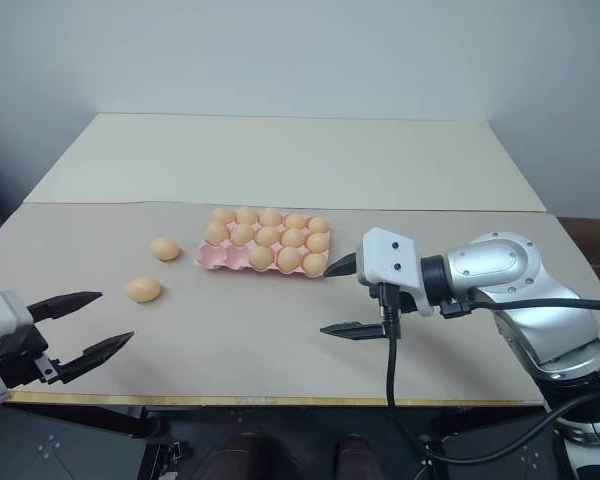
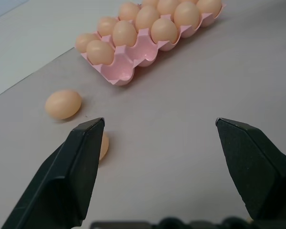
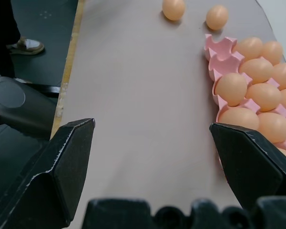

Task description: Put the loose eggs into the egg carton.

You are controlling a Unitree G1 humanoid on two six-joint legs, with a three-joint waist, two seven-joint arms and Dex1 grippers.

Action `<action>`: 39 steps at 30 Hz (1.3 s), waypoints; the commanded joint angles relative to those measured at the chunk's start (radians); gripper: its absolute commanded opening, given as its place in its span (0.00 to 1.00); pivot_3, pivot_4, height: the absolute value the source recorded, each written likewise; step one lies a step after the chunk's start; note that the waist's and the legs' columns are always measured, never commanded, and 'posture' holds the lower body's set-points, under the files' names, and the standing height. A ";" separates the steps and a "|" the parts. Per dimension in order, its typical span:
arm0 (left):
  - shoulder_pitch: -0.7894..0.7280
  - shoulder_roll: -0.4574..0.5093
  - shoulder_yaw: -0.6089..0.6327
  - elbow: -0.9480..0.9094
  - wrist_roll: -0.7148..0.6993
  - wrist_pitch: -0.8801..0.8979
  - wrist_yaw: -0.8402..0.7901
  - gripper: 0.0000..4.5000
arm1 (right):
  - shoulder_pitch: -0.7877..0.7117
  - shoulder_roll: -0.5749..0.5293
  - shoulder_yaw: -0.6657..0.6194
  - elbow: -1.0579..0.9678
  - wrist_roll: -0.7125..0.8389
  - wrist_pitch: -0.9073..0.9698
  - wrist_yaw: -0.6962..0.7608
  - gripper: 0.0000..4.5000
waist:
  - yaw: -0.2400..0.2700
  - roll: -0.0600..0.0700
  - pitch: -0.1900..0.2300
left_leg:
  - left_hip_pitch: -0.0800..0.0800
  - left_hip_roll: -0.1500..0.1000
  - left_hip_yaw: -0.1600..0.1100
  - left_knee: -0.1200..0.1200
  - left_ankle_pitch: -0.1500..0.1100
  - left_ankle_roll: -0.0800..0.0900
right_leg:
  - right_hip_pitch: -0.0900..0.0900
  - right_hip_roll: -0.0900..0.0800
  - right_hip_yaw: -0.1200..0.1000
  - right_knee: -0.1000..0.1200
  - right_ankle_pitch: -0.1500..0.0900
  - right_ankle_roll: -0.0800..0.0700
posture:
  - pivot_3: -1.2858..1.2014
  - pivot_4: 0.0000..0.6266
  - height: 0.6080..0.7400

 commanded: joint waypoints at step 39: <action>-0.544 -0.049 -0.526 0.740 0.283 -0.170 0.189 0.31 | 0.084 -0.051 -0.071 -0.130 0.013 0.084 -0.144 1.00 | -0.002 0.000 0.000 | -0.002 -0.001 0.001 0.000 0.000 0.000 | -0.003 0.000 0.001 0.002 0.000 0.000 | 0.52 0.24 1.00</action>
